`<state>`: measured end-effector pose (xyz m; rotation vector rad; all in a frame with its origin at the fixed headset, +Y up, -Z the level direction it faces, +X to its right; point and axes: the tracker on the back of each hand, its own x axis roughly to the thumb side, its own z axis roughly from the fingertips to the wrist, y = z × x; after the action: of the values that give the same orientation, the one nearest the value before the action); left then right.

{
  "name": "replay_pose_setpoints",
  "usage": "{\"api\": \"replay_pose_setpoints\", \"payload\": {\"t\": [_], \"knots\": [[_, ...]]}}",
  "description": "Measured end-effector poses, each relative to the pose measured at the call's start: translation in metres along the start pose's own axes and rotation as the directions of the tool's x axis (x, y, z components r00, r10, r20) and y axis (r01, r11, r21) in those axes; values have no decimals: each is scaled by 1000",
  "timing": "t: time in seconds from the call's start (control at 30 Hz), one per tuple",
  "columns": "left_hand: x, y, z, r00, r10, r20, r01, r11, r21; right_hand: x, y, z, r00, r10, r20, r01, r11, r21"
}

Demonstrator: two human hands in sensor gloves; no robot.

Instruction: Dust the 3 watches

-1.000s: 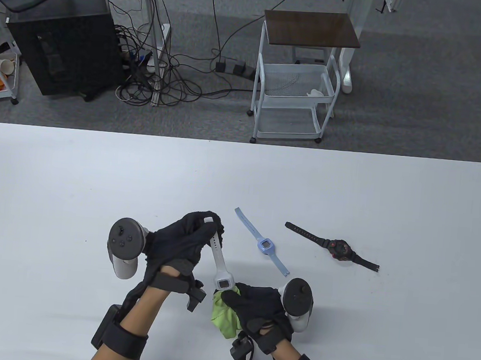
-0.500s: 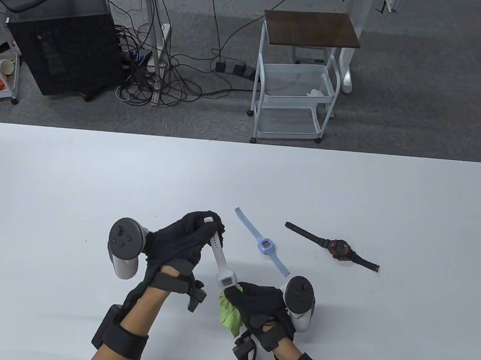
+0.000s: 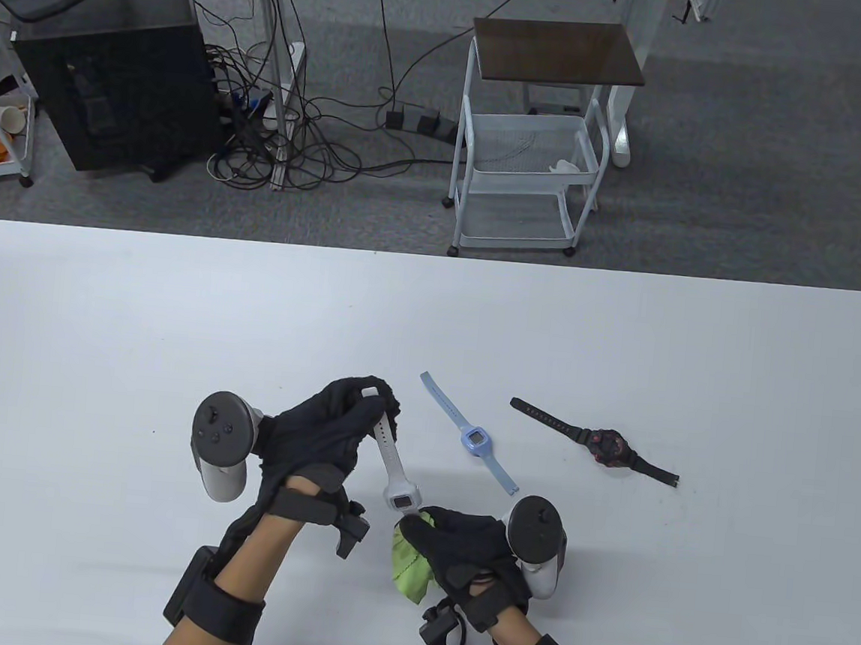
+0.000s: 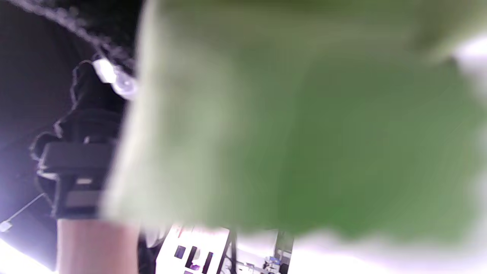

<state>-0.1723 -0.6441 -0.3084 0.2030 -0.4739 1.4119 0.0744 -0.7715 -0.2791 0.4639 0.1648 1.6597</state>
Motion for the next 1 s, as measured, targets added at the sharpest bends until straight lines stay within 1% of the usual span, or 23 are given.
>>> {"api": "replay_pose_setpoints", "payload": {"t": [0.07, 0.2, 0.27, 0.3, 0.37, 0.47, 0.6, 0.63, 0.67, 0.7, 0.73, 0.8, 0.87, 0.93, 1.0], "knots": [[0, 1, 0, 999, -36, 3, 36, 999, 5, 0, 0, -1, 1000, -1, -14, 1, 1000, 17], [-1, -1, 1, 1000, -11, 0, 11, 1000, 3, 2, 1, 0, 999, 35, -4, -35, 999, 21], [1, 1, 1, 999, -32, 4, 32, 999, 8, 2, 1, -1, 999, 31, 14, -31, 999, 22], [1, 2, 1, 1000, -17, 4, 17, 1000, 13, 2, 1, -2, 1000, 26, 10, -27, 999, 28], [2, 4, 2, 1000, -9, 6, 9, 1000, 15, 2, 0, -2, 1000, 9, 23, -10, 1000, 16], [3, 7, 3, 1000, -3, 6, 3, 1000, 29, 3, -1, -2, 1000, 13, 11, -13, 1000, 10], [5, 11, 4, 999, -35, 32, 33, 998, 55, 3, -4, -3, 999, 50, -5, -50, 999, -6], [7, 13, 4, 997, -55, 50, 50, 995, 87, 2, -5, -3, 999, 53, -10, -54, 998, -14], [8, 14, 4, 997, -63, 53, 58, 994, 90, 2, -7, -3, 998, 61, -19, -62, 998, -28], [8, 16, 3, 998, -55, 41, 52, 996, 73, 0, -8, -2, 996, 81, -25, -82, 996, -37], [9, 18, 4, 998, -30, 47, 26, 997, 73, -1, -9, -2, 994, 107, -34, -108, 993, -38], [10, 22, 4, 999, 18, 50, -24, 994, 107, -3, -12, -2, 988, 150, -26, -151, 988, -42], [11, 27, 4, 998, 35, 45, -39, 994, 104, -4, -13, -2, 985, 166, -38, -167, 986, -26], [12, 33, 4, 999, -1, 51, -5, 992, 127, -3, -15, -2, 985, 169, -37, -171, 984, -50], [9, 37, 4, 999, -35, 41, 30, 993, 115, -2, -17, -3, 983, 183, -34, -184, 982, -44]]}}
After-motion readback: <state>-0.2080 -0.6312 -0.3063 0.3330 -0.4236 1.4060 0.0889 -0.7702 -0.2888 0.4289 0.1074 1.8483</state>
